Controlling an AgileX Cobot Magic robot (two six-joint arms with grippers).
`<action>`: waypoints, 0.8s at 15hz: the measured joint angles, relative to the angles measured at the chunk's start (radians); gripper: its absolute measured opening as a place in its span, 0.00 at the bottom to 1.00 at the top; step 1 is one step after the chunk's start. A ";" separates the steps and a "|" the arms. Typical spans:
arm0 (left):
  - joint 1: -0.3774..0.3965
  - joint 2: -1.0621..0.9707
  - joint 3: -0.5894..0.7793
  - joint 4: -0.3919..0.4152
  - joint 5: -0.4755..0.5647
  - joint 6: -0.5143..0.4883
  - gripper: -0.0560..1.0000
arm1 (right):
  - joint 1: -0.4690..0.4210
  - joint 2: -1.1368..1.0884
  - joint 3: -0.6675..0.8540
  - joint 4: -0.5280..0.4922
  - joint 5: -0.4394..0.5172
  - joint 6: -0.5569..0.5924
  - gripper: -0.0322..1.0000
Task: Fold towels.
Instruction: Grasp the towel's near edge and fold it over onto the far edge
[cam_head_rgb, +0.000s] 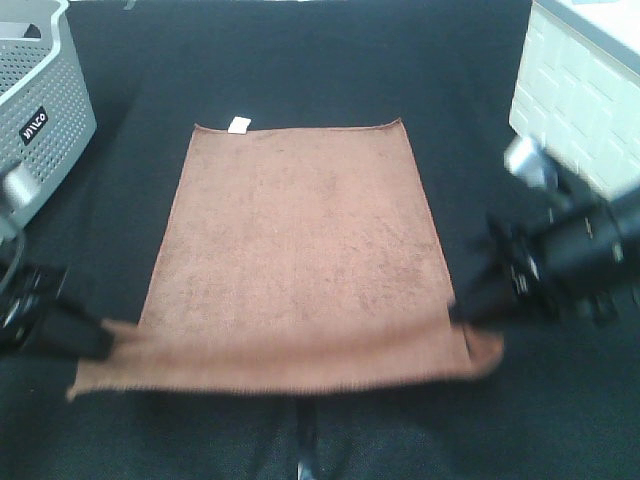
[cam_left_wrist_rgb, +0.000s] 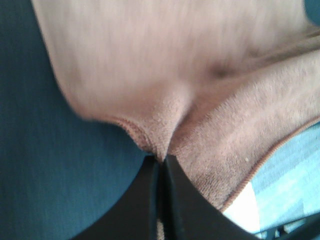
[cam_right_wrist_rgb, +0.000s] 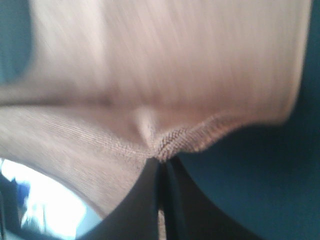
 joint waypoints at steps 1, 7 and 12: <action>0.000 0.029 -0.044 0.001 -0.001 0.000 0.05 | 0.000 0.022 -0.076 -0.023 0.001 0.027 0.03; 0.000 0.291 -0.426 0.114 -0.137 -0.004 0.05 | 0.000 0.341 -0.648 -0.230 0.068 0.200 0.03; 0.000 0.509 -0.713 0.176 -0.180 -0.008 0.05 | 0.000 0.593 -1.018 -0.327 0.137 0.279 0.03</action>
